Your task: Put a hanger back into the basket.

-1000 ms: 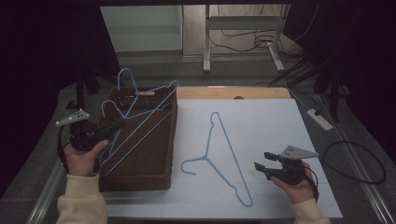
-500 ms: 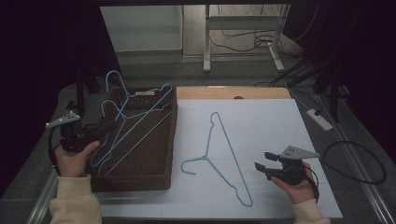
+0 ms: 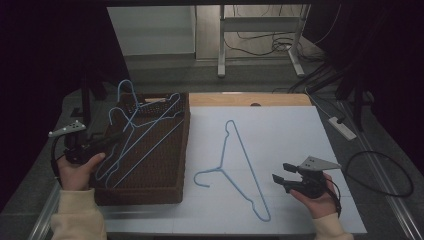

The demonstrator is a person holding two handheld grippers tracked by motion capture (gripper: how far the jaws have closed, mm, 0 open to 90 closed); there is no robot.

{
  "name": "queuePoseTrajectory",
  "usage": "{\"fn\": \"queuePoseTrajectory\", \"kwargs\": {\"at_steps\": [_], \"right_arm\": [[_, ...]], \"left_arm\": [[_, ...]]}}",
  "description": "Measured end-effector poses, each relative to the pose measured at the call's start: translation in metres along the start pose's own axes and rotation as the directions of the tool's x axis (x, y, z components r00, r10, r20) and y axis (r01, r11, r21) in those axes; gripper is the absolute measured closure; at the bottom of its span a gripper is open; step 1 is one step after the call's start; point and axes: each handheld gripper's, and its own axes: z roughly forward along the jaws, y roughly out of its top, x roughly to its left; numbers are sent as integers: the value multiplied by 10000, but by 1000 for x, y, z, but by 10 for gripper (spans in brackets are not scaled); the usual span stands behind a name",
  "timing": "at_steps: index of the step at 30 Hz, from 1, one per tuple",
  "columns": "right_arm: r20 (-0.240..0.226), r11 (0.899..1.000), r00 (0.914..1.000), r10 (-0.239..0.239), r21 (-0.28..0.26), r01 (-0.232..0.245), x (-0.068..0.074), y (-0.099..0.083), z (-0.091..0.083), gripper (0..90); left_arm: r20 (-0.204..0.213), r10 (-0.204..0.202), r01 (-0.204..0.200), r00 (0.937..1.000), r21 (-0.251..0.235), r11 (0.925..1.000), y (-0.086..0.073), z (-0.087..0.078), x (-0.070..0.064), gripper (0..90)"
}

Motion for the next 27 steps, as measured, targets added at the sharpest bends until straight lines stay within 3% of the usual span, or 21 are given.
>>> {"fn": "queuePoseTrajectory", "kwargs": {"at_steps": [8,16,22,27], "right_arm": [[-6,10000,10000,-8,21,8,0,0,0,384],[-13,10000,10000,-16,39,16,0,0,0,384],[-39,10000,10000,12,74,-12,0,0,1,383],[-52,10000,10000,11,85,-11,0,0,1,382]], "left_arm": [[152,162,-172,9998,708,9973,-1,13,-2,866],[170,-156,130,9997,1461,9892,-7,26,5,866],[-162,-367,390,9992,1775,9834,-12,30,13,865],[-484,-382,463,9981,1789,9828,-14,30,16,865]]}}
